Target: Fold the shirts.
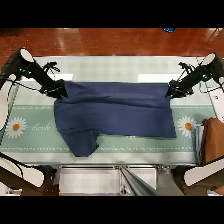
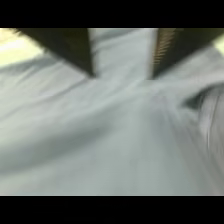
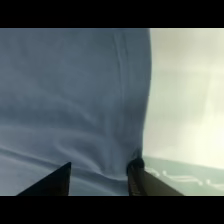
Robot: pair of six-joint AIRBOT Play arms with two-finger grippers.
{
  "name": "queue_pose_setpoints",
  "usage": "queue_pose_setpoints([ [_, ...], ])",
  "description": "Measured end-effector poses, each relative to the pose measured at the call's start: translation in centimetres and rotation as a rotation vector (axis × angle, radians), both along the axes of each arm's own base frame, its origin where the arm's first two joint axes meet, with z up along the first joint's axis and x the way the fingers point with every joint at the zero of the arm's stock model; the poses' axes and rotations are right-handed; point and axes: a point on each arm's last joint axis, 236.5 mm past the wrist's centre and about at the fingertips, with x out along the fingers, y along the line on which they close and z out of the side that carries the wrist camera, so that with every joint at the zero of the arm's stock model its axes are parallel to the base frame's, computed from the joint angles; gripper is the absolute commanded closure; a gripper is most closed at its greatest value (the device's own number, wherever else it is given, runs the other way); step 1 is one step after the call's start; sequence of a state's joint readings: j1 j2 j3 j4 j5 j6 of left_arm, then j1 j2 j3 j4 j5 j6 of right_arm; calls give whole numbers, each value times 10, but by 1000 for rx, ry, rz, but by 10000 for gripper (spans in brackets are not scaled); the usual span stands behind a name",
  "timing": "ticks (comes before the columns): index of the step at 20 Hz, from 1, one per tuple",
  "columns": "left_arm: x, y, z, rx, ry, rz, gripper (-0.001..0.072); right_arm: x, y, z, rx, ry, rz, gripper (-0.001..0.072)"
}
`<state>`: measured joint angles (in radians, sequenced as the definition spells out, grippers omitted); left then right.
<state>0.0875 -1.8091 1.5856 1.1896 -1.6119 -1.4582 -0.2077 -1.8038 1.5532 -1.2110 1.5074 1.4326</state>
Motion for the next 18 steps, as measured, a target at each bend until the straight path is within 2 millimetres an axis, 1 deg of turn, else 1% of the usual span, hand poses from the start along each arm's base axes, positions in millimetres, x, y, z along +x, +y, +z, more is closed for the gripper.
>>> queue_pose_setpoints([
  [2,-9,6,6,23,29,10,199,-4,-6,13,-20,-8,-12,299],
  [5,-25,17,24,63,19,54,199,-12,-28,44,-84,-65,-61,299],
  [6,-32,21,29,70,4,78,199,-18,-37,53,-104,-94,-94,299],
  [7,-42,27,32,79,-14,113,199,-27,-44,58,-117,-114,-129,299],
  [8,-53,34,33,88,-31,151,199,-38,-49,63,-119,-142,-168,299],
  [9,-69,42,33,92,-44,200,199,-48,-49,64,-105,-167,-207,299],
  [11,-99,50,27,64,-75,317,199,-71,-38,61,-48,-223,-268,299],
  [13,-130,49,17,11,-97,439,199,-87,-14,58,43,-281,-321,299],
  [16,-167,37,-8,-48,-100,574,199,-100,17,59,157,-348,-369,299],
  [18,-188,23,-25,-81,-74,614,199,-102,26,63,195,-383,-388,299],
])
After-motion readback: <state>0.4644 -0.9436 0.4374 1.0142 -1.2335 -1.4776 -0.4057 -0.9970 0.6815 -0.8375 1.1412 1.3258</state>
